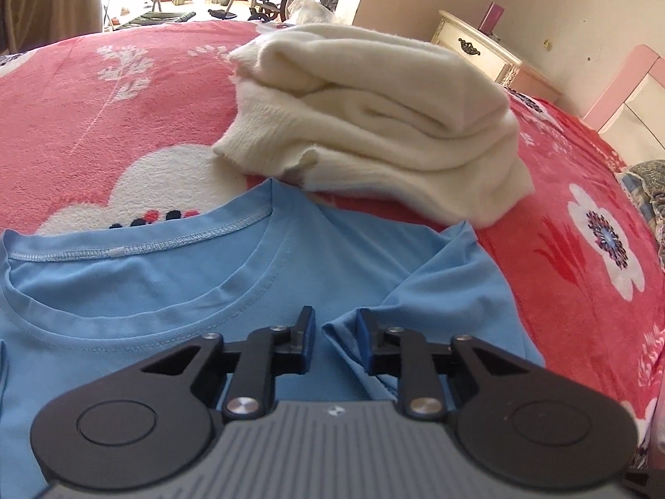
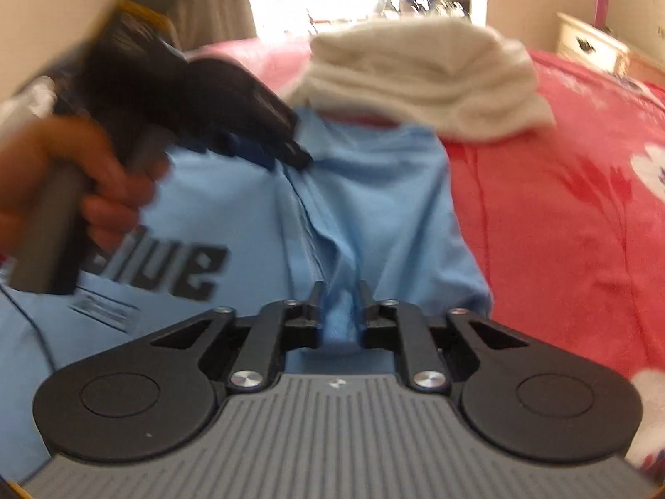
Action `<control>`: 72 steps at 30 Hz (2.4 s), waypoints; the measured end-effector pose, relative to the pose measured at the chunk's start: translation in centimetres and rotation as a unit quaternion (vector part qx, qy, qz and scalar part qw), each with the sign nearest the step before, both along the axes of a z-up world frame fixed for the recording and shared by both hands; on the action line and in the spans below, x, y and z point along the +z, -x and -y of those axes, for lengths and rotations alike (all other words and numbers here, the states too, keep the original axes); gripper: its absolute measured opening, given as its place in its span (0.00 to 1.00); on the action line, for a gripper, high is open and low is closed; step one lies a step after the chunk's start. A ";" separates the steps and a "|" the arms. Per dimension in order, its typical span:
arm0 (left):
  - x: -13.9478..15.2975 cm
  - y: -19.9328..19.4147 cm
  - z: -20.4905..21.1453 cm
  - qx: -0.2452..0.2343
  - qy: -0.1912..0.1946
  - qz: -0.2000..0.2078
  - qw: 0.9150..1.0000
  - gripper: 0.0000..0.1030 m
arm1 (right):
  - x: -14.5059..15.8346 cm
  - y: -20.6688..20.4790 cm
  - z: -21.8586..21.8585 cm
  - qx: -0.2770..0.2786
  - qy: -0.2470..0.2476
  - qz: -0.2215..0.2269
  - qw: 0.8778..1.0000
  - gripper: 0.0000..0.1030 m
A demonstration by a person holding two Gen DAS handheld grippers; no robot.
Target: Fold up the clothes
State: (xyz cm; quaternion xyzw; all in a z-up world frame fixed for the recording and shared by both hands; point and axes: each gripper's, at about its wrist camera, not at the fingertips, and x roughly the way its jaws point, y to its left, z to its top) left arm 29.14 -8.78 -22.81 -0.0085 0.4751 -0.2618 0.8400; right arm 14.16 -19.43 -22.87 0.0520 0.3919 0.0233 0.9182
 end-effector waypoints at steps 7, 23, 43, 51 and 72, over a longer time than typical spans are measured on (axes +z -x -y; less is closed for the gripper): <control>0.6 0.1 -2.0 0.006 0.018 0.004 1.000 0.07 | 1.5 2.6 0.4 0.007 -0.020 0.046 0.999 0.02; 2.9 0.0 3.1 -0.068 0.006 0.062 0.996 0.46 | -1.9 5.0 9.0 -0.160 -0.339 -0.012 0.927 0.28; -1.9 -7.0 5.3 0.041 0.172 -0.104 0.979 0.03 | -6.7 7.8 12.6 -0.268 -0.501 0.069 0.820 0.02; -2.2 -8.2 4.5 0.057 0.160 -0.129 0.977 0.20 | -7.0 9.1 12.7 -0.265 -0.525 0.071 0.806 0.04; 2.1 0.5 2.1 -0.117 -0.068 -0.021 0.991 0.02 | -3.1 9.6 9.2 -0.171 -0.455 -0.009 0.874 0.03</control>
